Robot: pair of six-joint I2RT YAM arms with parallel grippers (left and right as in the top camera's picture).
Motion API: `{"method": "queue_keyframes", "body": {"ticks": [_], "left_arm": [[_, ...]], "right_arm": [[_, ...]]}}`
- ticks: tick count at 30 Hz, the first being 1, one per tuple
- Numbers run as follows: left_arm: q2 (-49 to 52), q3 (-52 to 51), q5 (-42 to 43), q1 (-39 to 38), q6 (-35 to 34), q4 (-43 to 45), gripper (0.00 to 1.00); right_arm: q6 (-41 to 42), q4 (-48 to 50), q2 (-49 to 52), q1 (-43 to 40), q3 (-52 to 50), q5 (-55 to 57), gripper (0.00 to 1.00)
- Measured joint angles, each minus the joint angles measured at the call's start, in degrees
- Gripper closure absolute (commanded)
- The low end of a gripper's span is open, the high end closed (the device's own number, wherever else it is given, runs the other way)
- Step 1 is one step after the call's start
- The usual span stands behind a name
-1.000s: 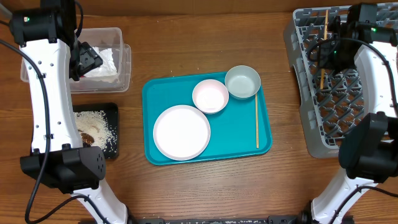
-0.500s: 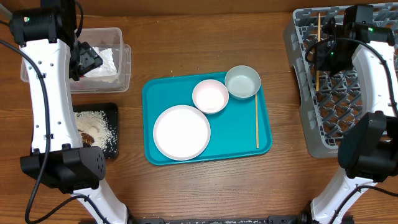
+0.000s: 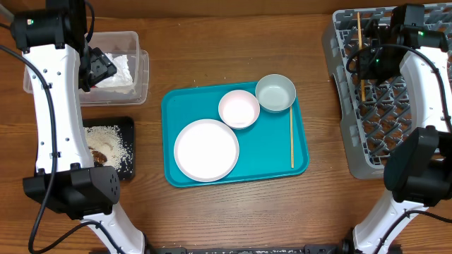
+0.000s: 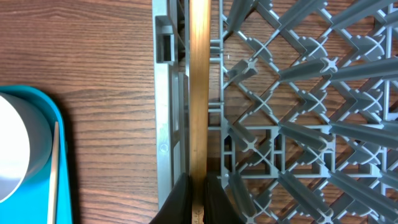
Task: Sort waste into correct bins and load items into the dishwasher
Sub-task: 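Release the chopstick in the rack and withdraw the right gripper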
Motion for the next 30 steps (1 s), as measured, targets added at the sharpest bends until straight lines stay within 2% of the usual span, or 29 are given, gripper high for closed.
{"method": "queue_keyframes", "body": {"ticks": [4,9,11,23,29,30], "left_arm": [[0.00,0.00,0.00,0.00,-0.02,0.00,0.00],[0.00,0.00,0.00,0.00,-0.02,0.00,0.00],[0.00,0.00,0.00,0.00,-0.02,0.00,0.00],[0.00,0.00,0.00,0.00,-0.02,0.00,0.00],[0.00,0.00,-0.02,0.00,0.00,0.02,0.00],[0.00,0.00,-0.02,0.00,-0.02,0.00,0.00]], "right_arm": [[-0.33,-0.24,0.00,0.00,0.00,-0.04,0.95],[0.13,-1.03,0.00,0.00,0.00,-0.09,0.69],[0.33,-1.38,0.00,0.00,0.00,-0.11,0.65],[6.97,-3.30,-0.31,0.07,0.00,-0.02,0.62],[11.54,-9.46,-5.81,0.46,0.00,-8.83,0.62],[11.89,-11.08,-7.15,0.76,0.00,-10.80,0.59]]}}
